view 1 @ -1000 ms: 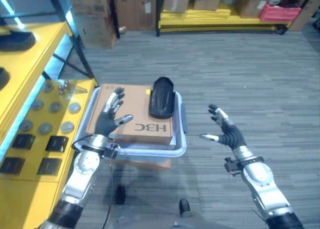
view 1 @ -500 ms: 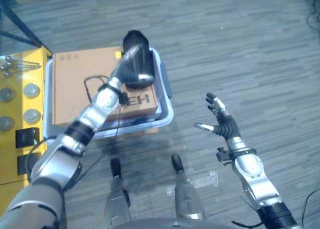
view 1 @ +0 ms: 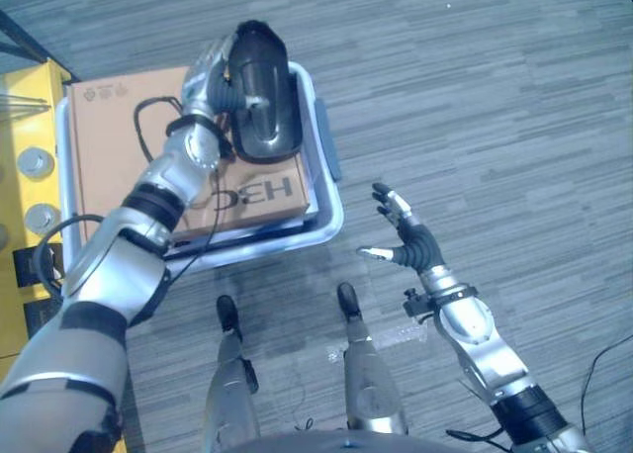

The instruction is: Move parts from the plastic box to the shelf.

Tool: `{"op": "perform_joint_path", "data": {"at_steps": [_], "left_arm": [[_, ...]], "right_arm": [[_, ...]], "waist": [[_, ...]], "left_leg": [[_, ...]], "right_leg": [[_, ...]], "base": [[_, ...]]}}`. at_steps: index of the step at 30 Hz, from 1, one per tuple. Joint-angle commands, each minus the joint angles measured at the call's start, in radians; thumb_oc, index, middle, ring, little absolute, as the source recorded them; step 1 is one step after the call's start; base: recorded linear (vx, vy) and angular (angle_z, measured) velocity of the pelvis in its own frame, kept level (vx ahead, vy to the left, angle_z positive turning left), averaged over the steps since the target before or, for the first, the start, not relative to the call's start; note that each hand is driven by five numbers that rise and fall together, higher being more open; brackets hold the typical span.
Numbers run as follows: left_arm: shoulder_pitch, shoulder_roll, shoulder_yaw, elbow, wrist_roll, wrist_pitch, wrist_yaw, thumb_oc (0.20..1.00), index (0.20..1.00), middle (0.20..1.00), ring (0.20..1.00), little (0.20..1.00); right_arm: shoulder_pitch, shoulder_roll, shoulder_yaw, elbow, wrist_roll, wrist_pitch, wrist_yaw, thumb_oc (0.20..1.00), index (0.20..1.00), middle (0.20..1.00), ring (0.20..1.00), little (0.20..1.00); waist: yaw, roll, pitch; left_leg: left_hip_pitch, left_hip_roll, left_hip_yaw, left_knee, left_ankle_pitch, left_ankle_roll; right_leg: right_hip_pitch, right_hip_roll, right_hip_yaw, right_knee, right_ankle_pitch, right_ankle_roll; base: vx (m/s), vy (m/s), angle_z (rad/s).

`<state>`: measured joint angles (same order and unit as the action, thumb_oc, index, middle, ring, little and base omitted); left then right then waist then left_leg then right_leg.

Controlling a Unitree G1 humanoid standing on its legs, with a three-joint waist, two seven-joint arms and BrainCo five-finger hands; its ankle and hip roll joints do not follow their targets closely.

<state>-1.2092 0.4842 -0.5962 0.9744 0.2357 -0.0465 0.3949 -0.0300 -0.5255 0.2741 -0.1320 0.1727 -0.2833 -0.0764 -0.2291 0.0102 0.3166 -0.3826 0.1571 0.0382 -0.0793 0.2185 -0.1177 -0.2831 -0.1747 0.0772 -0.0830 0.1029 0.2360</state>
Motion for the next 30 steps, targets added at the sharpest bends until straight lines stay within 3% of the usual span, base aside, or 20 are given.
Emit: {"op": "perform_joint_path", "data": {"at_steps": [1,20,21,22,23,24,30], "left_arm": [[-0.149,0.042,0.011,0.062,0.063,0.012,0.061,1.000,1.000,1.000,1.000,1.000],[-0.098,-0.024,0.053,0.177,-0.080,0.012,-0.097,1.000,1.000,1.000,1.000,1.000],[-0.097,-0.026,0.050,0.181,-0.074,0.014,-0.107,0.639,0.639,0.639,0.639,0.639],[-0.097,-0.027,0.045,0.182,-0.063,0.015,-0.112,0.564,0.564,0.564,0.564,0.564],[-0.098,-0.030,0.039,0.181,-0.054,0.019,-0.115,0.413,0.413,0.413,0.413,0.413],[-0.099,-0.037,0.034,0.180,-0.045,0.022,-0.123,0.200,0.200,0.200,0.200,0.200],[-0.078,-0.069,0.021,0.191,0.016,0.047,-0.137,0.200,0.200,0.200,0.200,0.200]], "right_arm": [[-0.009,-0.016,-0.059,-0.048,0.058,-0.079,-0.016,1.000,1.000,1.000,1.000,1.000],[0.002,-0.001,-0.010,-0.063,0.113,-0.049,0.038,1.000,1.000,1.000,1.000,1.000],[0.002,-0.002,-0.008,-0.063,0.113,-0.048,0.040,1.000,1.000,1.000,1.000,1.000],[0.003,-0.002,-0.009,-0.064,0.114,-0.048,0.041,1.000,1.000,1.000,1.000,1.000],[0.004,-0.003,-0.010,-0.064,0.113,-0.048,0.042,1.000,1.000,1.000,1.000,1.000],[0.006,-0.003,-0.011,-0.065,0.112,-0.048,0.042,1.000,1.000,1.000,1.000,1.000],[0.006,-0.003,-0.002,-0.061,0.109,-0.047,0.050,1.000,1.000,1.000,1.000,1.000]], "waist": [[0.022,-0.045,0.034],[0.016,-0.040,0.086],[0.016,-0.038,0.089],[0.016,-0.037,0.090],[0.015,-0.036,0.092],[0.016,-0.035,0.093],[0.017,-0.032,0.096]], "left_leg": [[0.107,-0.042,0.047,-0.008,-0.152,0.036],[0.073,-0.039,0.054,-0.008,-0.144,0.026],[0.072,-0.039,0.055,-0.008,-0.143,0.025],[0.070,-0.040,0.054,-0.008,-0.142,0.025],[0.069,-0.040,0.054,-0.008,-0.142,0.025],[0.068,-0.041,0.054,-0.008,-0.142,0.025],[0.067,-0.040,0.054,-0.008,-0.142,0.025]], "right_leg": [[-0.043,0.063,-0.063,-0.004,-0.014,-0.060],[-0.076,0.061,-0.069,-0.004,-0.009,-0.064],[-0.079,0.061,-0.069,-0.004,-0.009,-0.064],[-0.081,0.061,-0.069,-0.004,-0.008,-0.064],[-0.083,0.061,-0.069,-0.004,-0.008,-0.064],[-0.083,0.061,-0.068,-0.004,-0.008,-0.064],[-0.084,0.061,-0.065,-0.004,-0.009,-0.066]], "base": [[0.02,-0.011,0.08],[0.00,-0.002,0.01],[0.00,0.000,0.00],[0.00,0.000,0.00],[0.00,0.000,0.00],[0.00,0.000,0.00],[0.00,0.000,0.00]]}}
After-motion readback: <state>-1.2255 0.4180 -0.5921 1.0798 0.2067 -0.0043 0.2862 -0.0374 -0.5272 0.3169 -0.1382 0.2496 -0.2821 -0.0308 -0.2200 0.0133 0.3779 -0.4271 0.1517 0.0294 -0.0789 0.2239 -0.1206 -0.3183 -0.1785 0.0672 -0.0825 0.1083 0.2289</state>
